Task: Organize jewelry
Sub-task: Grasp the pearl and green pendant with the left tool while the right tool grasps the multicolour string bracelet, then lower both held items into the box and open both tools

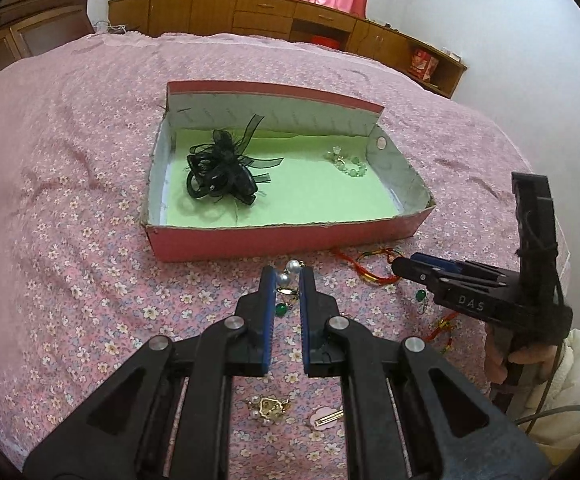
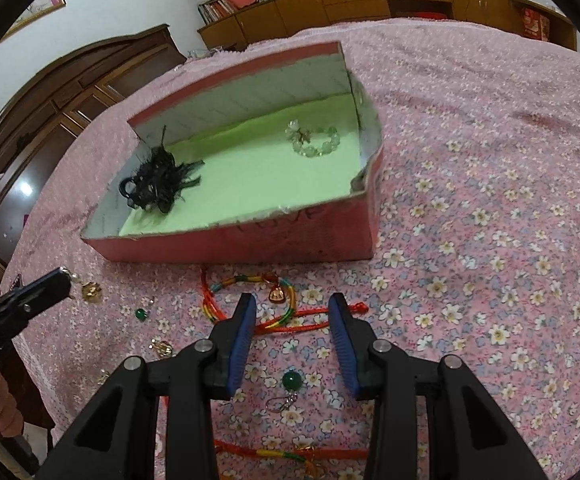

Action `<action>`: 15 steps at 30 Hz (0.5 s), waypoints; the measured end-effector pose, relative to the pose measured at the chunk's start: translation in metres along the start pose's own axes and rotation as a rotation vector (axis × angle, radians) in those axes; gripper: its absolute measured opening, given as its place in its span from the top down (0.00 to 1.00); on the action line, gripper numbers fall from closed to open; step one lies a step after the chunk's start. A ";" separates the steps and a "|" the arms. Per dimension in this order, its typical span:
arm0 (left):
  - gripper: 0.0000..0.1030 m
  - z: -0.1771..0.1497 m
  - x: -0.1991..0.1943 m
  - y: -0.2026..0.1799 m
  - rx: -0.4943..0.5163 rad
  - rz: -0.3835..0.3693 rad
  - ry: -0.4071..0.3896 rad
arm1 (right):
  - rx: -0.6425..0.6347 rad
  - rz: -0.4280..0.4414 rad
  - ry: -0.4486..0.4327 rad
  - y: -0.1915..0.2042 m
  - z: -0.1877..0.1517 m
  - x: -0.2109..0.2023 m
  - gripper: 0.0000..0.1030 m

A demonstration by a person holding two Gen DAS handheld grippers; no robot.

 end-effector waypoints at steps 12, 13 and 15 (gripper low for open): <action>0.97 -0.005 -0.002 0.006 -0.018 0.019 0.003 | -0.027 -0.008 -0.003 0.004 -0.007 -0.004 0.93; 0.97 -0.005 -0.003 0.006 -0.020 0.021 0.001 | -0.030 -0.007 -0.015 0.005 -0.008 -0.009 0.93; 0.97 -0.005 -0.004 0.007 -0.024 0.023 -0.003 | -0.036 -0.004 -0.034 0.006 -0.007 -0.017 0.93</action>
Point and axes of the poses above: each gripper's, at about its wrist camera, not at the fingertips, and x roughly the way its jaws point, y to its left, z to its top, the point moved 4 cm from there along x, roughly the way its jaws point, and after that the axes turned 15 degrees about x, right-handed, at the moved point
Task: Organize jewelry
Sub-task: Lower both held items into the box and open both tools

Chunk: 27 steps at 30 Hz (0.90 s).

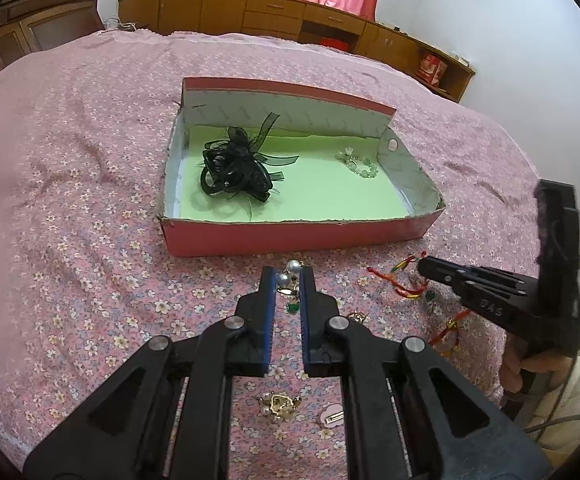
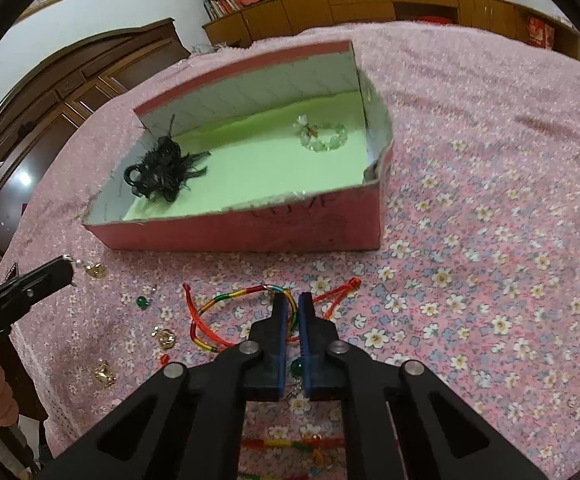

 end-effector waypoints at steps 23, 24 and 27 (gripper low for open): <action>0.97 0.037 -0.014 0.013 0.020 0.112 -0.147 | -0.007 0.069 -0.245 0.027 0.038 -0.066 0.93; 0.97 0.039 -0.013 0.014 0.016 0.116 -0.158 | -0.007 0.071 -0.254 0.027 0.040 -0.066 0.93; 0.97 0.044 -0.010 0.018 0.022 0.152 -0.200 | 0.001 0.079 -0.288 0.029 0.048 -0.065 0.94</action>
Point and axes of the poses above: each gripper's, at about its wrist camera, not at the fingertips, and x roughly the way its jaws point, y to its left, z to its top, the point moved 4 cm from there along x, roughly the way its jaws point, and after that the axes turned 15 degrees about x, right-handed, at the moved point
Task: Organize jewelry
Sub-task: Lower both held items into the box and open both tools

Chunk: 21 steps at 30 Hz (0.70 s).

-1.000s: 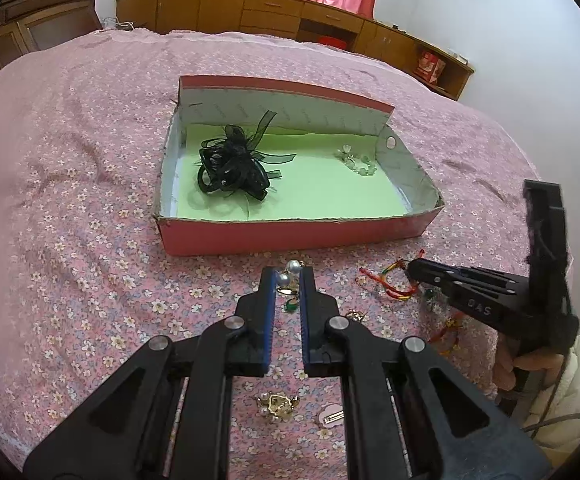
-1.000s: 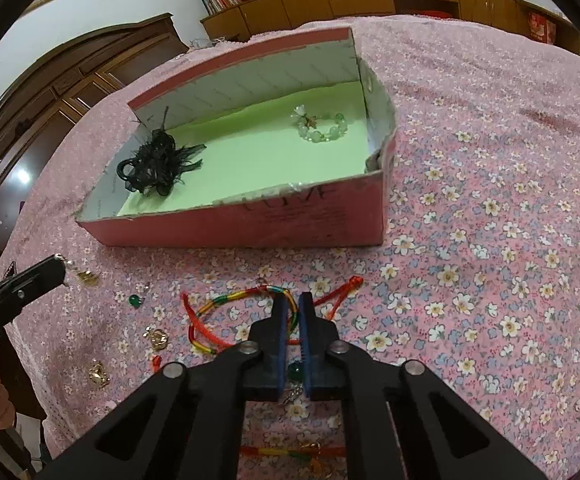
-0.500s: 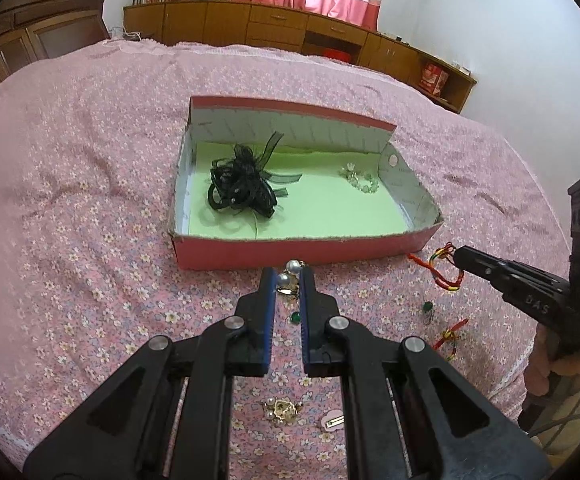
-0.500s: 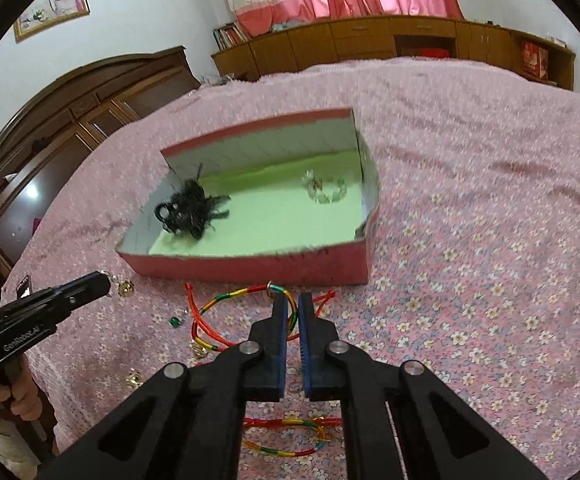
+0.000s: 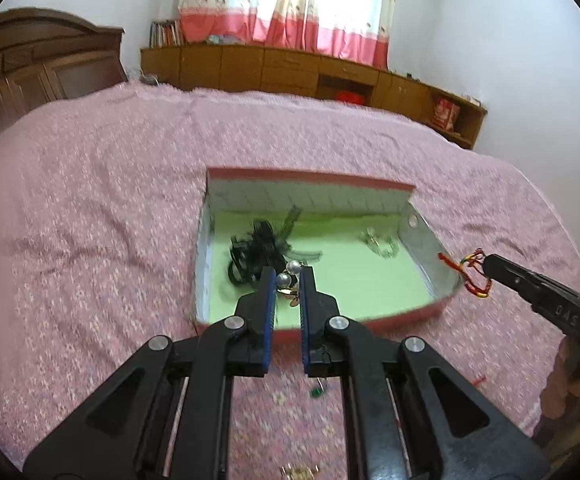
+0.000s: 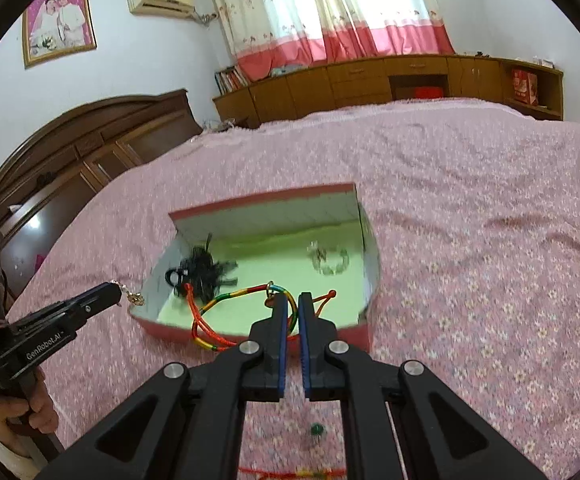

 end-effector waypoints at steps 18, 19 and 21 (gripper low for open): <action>1.00 -0.008 0.059 0.011 -0.006 0.084 -0.008 | -0.052 -0.083 -0.028 -0.005 0.001 0.063 0.94; 1.00 -0.010 0.062 0.011 -0.009 0.082 0.000 | -0.053 -0.089 -0.019 -0.007 0.000 0.067 0.93; 1.00 -0.014 0.067 0.011 -0.014 0.077 0.020 | -0.061 -0.105 0.000 -0.009 -0.003 0.074 0.93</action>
Point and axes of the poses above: each gripper's, at about its wrist camera, not at the fingertips, and x roughly the way its jaws point, y to its left, z to its top, the point moved 4 cm from there along x, roughly the way its jaws point, and after that the axes turned 15 degrees about x, right-handed, at the moved point
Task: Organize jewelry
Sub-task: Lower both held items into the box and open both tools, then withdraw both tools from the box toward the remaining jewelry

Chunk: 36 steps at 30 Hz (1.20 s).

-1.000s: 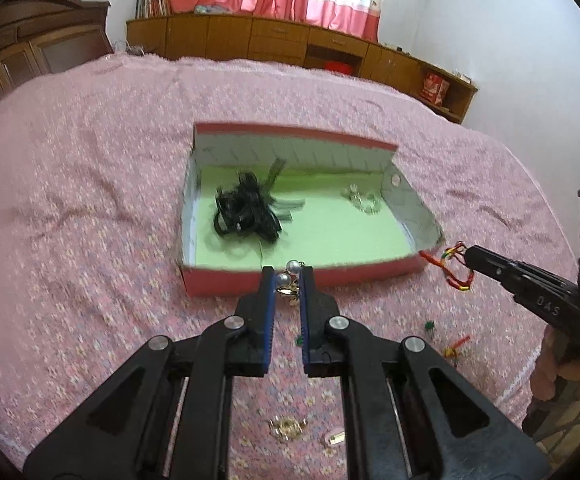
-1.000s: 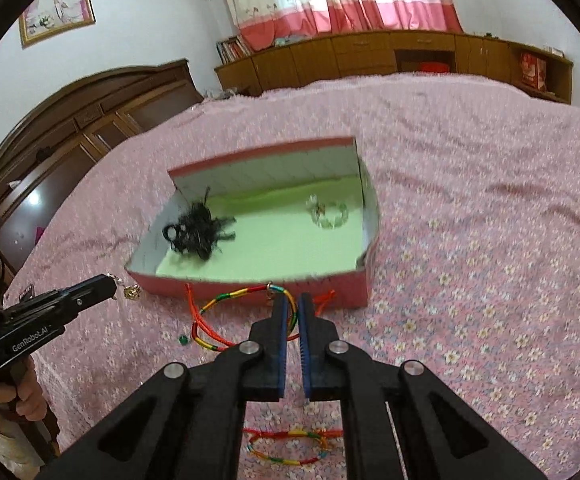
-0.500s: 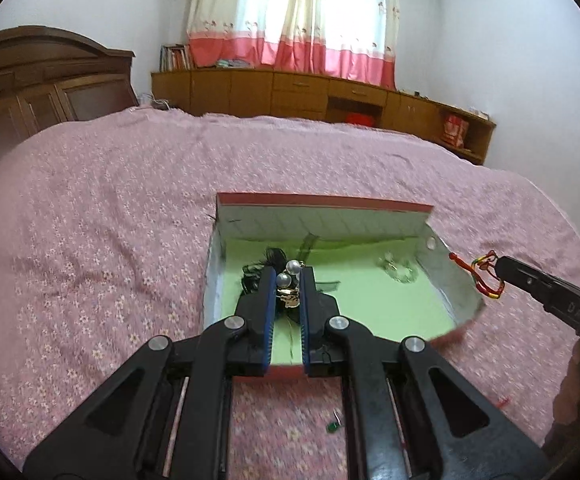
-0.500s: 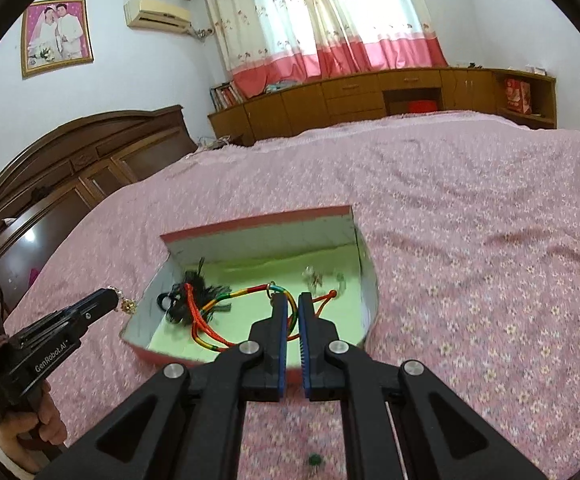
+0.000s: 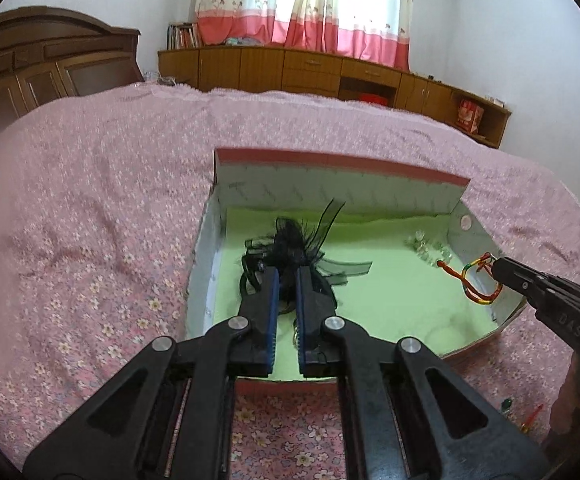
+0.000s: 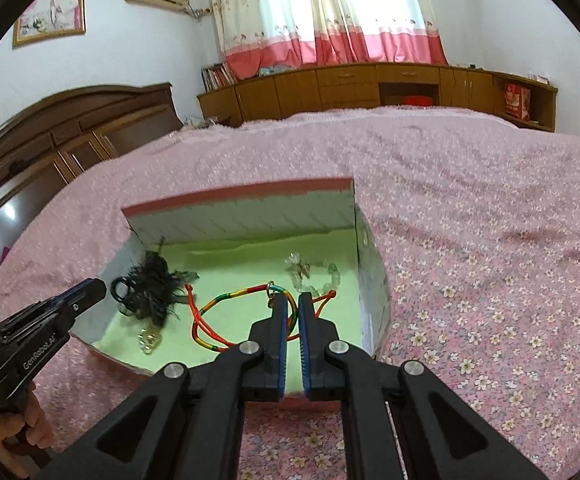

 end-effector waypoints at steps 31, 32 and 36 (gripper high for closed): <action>0.67 -0.010 -0.013 -0.003 -0.065 -0.033 0.074 | -0.046 -0.013 0.077 -0.007 -0.005 0.008 0.57; 0.66 -0.008 -0.019 -0.002 -0.069 -0.032 0.063 | -0.044 0.006 0.067 -0.004 -0.003 0.002 0.57; 0.62 -0.004 -0.035 -0.002 -0.078 -0.041 0.036 | -0.039 0.051 0.026 0.005 0.001 -0.022 0.51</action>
Point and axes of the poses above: each gripper's, at about its wrist camera, not at the fingertips, and x roughly the way its jaws point, y to its left, z to its top, the point moved 4 cm from there along x, roughly the way its jaws point, and after that the axes turned 15 degrees about x, right-handed, at the moved point
